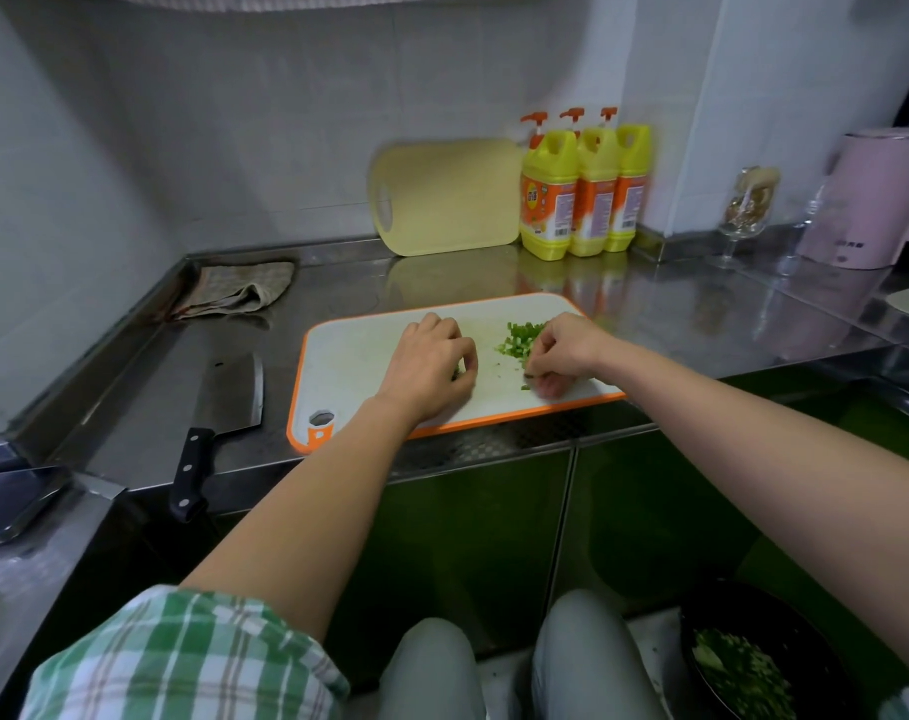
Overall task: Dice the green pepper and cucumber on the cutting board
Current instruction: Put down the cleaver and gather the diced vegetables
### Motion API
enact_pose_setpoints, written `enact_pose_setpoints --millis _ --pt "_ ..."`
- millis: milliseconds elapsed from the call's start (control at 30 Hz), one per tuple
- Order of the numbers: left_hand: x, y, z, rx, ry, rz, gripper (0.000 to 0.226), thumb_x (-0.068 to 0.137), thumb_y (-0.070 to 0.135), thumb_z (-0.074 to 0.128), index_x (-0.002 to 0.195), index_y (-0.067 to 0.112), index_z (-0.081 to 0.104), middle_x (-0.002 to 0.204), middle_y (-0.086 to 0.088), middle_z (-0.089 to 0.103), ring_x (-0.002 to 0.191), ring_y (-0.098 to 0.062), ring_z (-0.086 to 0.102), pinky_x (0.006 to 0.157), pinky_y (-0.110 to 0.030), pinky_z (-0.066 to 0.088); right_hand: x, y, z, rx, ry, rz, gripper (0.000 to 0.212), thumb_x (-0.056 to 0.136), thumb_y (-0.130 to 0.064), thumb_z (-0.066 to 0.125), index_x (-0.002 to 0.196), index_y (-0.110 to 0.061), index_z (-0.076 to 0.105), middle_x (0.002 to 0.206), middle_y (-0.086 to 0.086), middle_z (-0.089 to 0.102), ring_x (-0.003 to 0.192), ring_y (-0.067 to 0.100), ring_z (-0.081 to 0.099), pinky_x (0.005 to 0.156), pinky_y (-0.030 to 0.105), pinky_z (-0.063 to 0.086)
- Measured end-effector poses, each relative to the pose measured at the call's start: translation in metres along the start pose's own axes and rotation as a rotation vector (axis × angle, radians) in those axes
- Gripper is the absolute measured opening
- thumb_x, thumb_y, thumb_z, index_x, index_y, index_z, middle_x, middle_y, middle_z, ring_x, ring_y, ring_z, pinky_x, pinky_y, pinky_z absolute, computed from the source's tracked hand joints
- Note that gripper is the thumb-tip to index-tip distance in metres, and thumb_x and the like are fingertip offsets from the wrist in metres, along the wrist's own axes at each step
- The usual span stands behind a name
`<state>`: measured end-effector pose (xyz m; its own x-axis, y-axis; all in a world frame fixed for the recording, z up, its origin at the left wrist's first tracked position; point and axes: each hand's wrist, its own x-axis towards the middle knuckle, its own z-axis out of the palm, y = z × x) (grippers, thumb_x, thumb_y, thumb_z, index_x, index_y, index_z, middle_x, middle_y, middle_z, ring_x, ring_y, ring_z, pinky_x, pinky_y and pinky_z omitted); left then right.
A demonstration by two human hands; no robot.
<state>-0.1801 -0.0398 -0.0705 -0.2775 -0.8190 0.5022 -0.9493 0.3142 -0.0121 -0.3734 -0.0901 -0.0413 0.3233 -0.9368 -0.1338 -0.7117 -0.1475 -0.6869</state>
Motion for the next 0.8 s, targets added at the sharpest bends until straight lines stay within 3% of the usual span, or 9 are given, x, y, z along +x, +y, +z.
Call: enact_pose_setpoints --millis 100,233,433,600,800 --pt "0.001 0.002 -0.001 -0.014 -0.012 -0.001 0.014 0.087 0.029 0.060 0.093 0.019 0.070 0.094 -0.003 0.056 0.098 -0.024 0.045 0.077 -0.031 0.027 -0.003 0.001 -0.004 0.073 0.126 -0.075 0.013 0.089 0.000 0.063 0.077 -0.001 0.067 0.078 0.022 0.072 0.069 0.030 0.072 0.070 0.041 0.061" --pt "0.005 0.008 -0.002 -0.083 -0.015 -0.033 0.012 0.087 0.029 0.061 0.093 0.022 0.069 0.091 0.001 0.054 0.096 -0.023 0.045 0.079 -0.032 0.029 -0.007 -0.001 -0.013 0.136 0.175 -0.089 0.015 0.088 0.000 0.065 0.073 -0.004 0.067 0.074 0.018 0.071 0.060 0.025 0.070 0.061 0.033 0.059" --pt "0.018 0.046 0.003 -0.137 -0.140 0.030 0.015 0.083 0.037 0.065 0.093 0.027 0.069 0.088 0.005 0.067 0.095 -0.022 0.053 0.079 -0.034 0.035 -0.015 0.012 -0.020 -0.101 0.098 -0.011 0.007 0.084 -0.004 0.068 0.079 0.001 0.068 0.067 0.013 0.069 0.055 0.019 0.066 0.058 0.029 0.059" --pt "0.029 0.059 0.020 -0.079 -0.132 -0.136 0.013 0.084 0.031 0.060 0.088 0.024 0.070 0.091 -0.006 0.070 0.096 -0.028 0.057 0.073 -0.033 0.037 -0.020 0.022 -0.020 -0.287 0.072 0.022 0.018 0.073 -0.018 0.082 0.073 -0.003 0.073 0.066 0.009 0.071 0.050 0.012 0.060 0.058 0.026 0.055" --pt "0.039 0.064 0.029 -0.194 -0.074 -0.250 0.011 0.086 0.022 0.063 0.093 0.022 0.071 0.095 -0.005 0.071 0.100 -0.026 0.057 0.077 -0.035 0.047 -0.017 0.024 -0.011 -0.389 0.130 -0.011 0.008 0.068 -0.015 0.075 0.068 -0.007 0.076 0.069 0.007 0.072 0.060 0.011 0.059 0.066 0.028 0.055"
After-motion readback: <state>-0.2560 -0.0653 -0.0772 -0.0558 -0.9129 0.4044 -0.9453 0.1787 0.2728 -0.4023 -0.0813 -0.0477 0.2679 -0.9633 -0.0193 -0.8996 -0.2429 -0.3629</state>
